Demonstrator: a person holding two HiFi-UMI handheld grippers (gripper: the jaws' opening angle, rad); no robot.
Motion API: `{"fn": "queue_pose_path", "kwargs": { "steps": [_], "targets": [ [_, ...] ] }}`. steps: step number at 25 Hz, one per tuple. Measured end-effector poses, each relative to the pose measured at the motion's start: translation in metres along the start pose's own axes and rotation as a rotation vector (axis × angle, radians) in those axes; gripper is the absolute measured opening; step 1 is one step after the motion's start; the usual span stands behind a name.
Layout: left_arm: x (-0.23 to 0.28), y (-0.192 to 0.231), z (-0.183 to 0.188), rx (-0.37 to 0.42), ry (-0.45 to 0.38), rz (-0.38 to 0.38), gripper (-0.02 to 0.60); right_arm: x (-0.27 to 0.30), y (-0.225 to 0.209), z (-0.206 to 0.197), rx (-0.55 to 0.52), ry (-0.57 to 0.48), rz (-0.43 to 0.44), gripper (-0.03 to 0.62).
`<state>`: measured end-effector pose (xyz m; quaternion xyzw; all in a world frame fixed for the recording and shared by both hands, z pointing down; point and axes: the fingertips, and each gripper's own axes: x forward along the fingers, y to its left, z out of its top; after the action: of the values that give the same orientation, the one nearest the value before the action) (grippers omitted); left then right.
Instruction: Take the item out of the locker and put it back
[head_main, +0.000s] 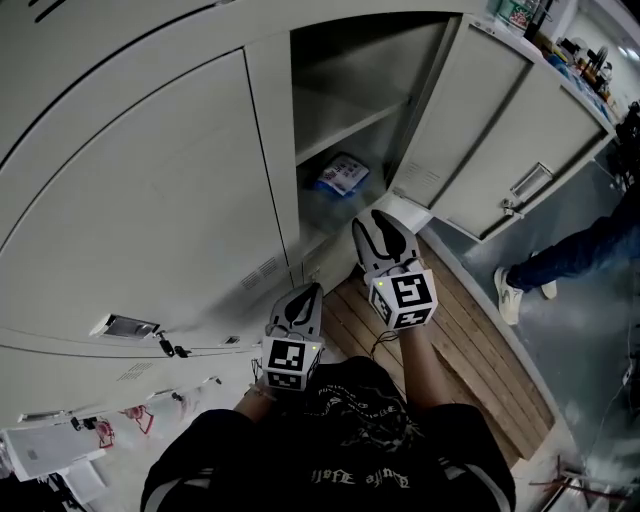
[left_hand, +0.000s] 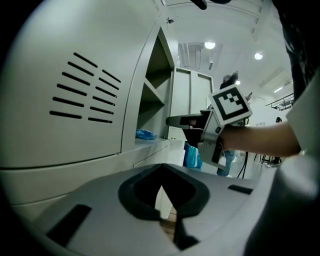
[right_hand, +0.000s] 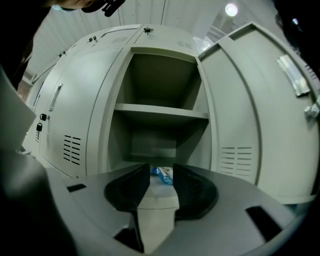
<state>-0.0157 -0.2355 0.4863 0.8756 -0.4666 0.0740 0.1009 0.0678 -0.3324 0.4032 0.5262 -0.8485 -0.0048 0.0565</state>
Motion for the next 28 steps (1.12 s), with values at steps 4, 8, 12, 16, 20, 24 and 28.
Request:
{"fn": "queue_pose_path", "kwargs": {
  "steps": [4, 8, 12, 16, 20, 24, 28],
  "targets": [
    [0.003, 0.002, 0.0, 0.002, 0.005, -0.01, 0.006, 0.023, 0.002, -0.001, -0.042, 0.041, 0.036, 0.137],
    [0.005, 0.008, 0.002, 0.001, 0.004, -0.001, 0.006, 0.045, 0.001, 0.0, -0.071, 0.073, 0.059, 0.137],
    [0.005, 0.014, 0.004, -0.001, 0.003, 0.009, 0.006, 0.065, -0.002, -0.006, -0.077, 0.127, 0.092, 0.144],
    [0.003, 0.02, 0.004, -0.004, 0.005, 0.026, 0.006, 0.081, 0.002, -0.018, -0.119, 0.207, 0.126, 0.146],
    [0.002, 0.023, 0.004, -0.009, 0.005, 0.035, 0.006, 0.092, 0.001, -0.028, -0.134, 0.264, 0.124, 0.152],
    [0.0, 0.023, 0.003, -0.014, 0.004, 0.038, 0.006, 0.1, 0.001, -0.035, -0.133, 0.301, 0.122, 0.152],
    [-0.002, 0.025, 0.003, -0.015, 0.001, 0.047, 0.006, 0.106, -0.001, -0.037, -0.146, 0.324, 0.106, 0.134]
  ]
}}
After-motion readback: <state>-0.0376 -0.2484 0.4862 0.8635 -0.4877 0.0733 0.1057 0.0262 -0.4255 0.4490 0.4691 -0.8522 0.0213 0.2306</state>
